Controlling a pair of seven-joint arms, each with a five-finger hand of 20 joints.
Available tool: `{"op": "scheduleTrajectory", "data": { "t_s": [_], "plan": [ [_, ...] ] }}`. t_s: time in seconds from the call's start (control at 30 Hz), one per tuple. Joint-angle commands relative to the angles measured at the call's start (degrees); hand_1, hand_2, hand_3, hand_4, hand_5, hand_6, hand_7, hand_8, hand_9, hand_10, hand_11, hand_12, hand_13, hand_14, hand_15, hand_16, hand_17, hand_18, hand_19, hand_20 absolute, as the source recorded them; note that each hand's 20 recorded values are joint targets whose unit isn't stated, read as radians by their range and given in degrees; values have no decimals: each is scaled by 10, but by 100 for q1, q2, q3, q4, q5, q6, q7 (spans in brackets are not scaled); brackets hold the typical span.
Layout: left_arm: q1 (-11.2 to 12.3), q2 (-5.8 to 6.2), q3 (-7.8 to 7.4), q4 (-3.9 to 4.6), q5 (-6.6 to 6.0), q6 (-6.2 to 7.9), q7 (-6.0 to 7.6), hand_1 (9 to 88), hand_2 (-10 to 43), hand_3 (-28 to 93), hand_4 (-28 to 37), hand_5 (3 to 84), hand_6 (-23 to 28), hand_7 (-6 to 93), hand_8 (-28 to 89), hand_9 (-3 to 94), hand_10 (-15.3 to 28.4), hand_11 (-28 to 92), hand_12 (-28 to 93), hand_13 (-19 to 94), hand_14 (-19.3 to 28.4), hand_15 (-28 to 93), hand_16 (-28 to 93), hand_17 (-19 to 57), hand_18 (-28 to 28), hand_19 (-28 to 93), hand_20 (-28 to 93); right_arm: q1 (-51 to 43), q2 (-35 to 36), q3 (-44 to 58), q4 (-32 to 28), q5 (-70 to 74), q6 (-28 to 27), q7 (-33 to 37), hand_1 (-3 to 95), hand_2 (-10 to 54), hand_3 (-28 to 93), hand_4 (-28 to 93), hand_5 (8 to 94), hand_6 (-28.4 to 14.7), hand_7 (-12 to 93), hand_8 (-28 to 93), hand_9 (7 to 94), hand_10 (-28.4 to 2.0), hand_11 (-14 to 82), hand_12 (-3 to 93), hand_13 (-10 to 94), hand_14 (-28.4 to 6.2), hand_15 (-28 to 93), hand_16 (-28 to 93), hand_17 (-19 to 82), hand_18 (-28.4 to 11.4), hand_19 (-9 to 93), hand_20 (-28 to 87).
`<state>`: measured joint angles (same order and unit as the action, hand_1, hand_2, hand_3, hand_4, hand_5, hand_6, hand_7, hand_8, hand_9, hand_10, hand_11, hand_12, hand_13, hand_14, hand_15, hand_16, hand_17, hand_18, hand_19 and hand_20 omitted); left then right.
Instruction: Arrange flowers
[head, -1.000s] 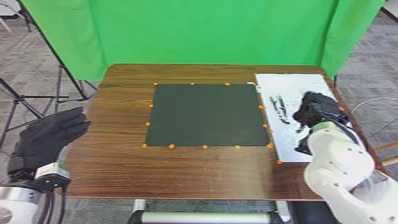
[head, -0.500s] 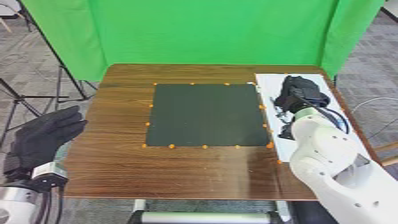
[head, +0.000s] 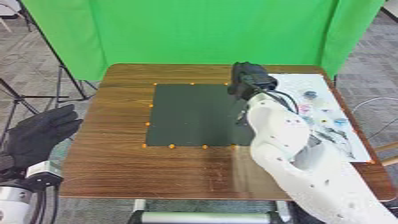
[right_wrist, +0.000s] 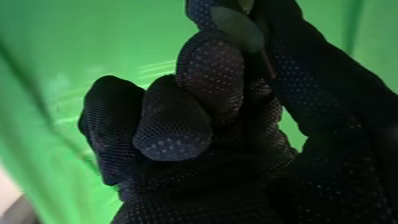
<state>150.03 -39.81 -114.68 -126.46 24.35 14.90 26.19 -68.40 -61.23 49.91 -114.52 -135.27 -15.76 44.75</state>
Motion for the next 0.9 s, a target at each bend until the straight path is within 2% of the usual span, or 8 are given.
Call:
{"op": "scheduleTrajectory", "data": {
  "t_s": [0.03,0.1,0.27,0.33,0.47,0.57,0.67,0.9],
  "plan": [
    [-277,-66,102,26,96,-82,-216,270,46,808,-174,474,133,171,-96,385,217,312,96,242,283,590,-131,-98,238,585,98,262,-1385,-443,462,-348,-200,-389,530,-84,786,-249,817,-64,329,274,838,-145,580,298,837,-99,752,276,660,-165,932,535],
    [-293,-68,100,25,116,-95,-237,270,46,808,-173,473,134,169,-96,384,216,309,96,243,282,587,-131,-98,238,585,98,289,-1617,-473,629,-406,-220,-471,529,-86,789,-249,818,-65,328,274,839,-145,580,298,838,-100,752,277,660,-164,932,534],
    [-607,-14,327,141,124,-178,-251,270,48,803,-172,471,133,163,-92,383,215,304,98,242,281,582,-128,-98,238,584,98,432,-1947,-599,978,-520,-139,-607,526,-90,794,-249,817,-65,327,275,839,-145,579,299,838,-100,751,277,661,-164,932,534],
    [-610,-23,343,132,120,-172,-246,270,48,803,-169,470,133,158,-91,382,213,297,98,241,281,581,-126,-98,238,583,98,440,-2081,-629,1098,-605,-120,-687,525,-91,795,-250,817,-64,328,276,839,-145,579,299,838,-100,751,278,661,-163,932,533],
    [-817,10,473,179,157,-220,-273,270,49,801,-168,468,132,151,-87,381,212,290,100,241,281,576,-125,-99,237,582,98,584,-2148,-779,1265,-660,-11,-643,522,-93,799,-252,815,-63,330,276,839,-144,579,300,838,-99,751,279,661,-162,932,532],
    [-747,-44,429,155,179,-221,-303,270,49,800,-168,465,130,148,-85,379,211,285,101,240,281,572,-123,-99,237,580,98,619,-2234,-907,1480,-870,122,-645,520,-94,800,-252,814,-62,331,277,838,-144,579,301,838,-99,750,280,661,-162,932,533],
    [-862,2,534,205,148,-220,-247,270,49,800,-167,462,129,143,-84,377,209,277,101,241,280,567,-123,-99,237,578,99,609,-2204,-997,1576,-826,167,-543,519,-92,798,-253,811,-61,332,277,835,-142,580,302,836,-99,750,281,660,-161,932,533],
    [-980,-19,564,238,193,-275,-259,272,50,798,-165,463,130,134,-79,376,209,264,106,240,279,556,-118,-99,236,575,100,382,-2299,-1003,1841,-913,38,-474,519,-82,786,-248,800,-59,338,272,828,-142,581,303,831,-98,749,282,656,-160,932,531]
  ]
}}
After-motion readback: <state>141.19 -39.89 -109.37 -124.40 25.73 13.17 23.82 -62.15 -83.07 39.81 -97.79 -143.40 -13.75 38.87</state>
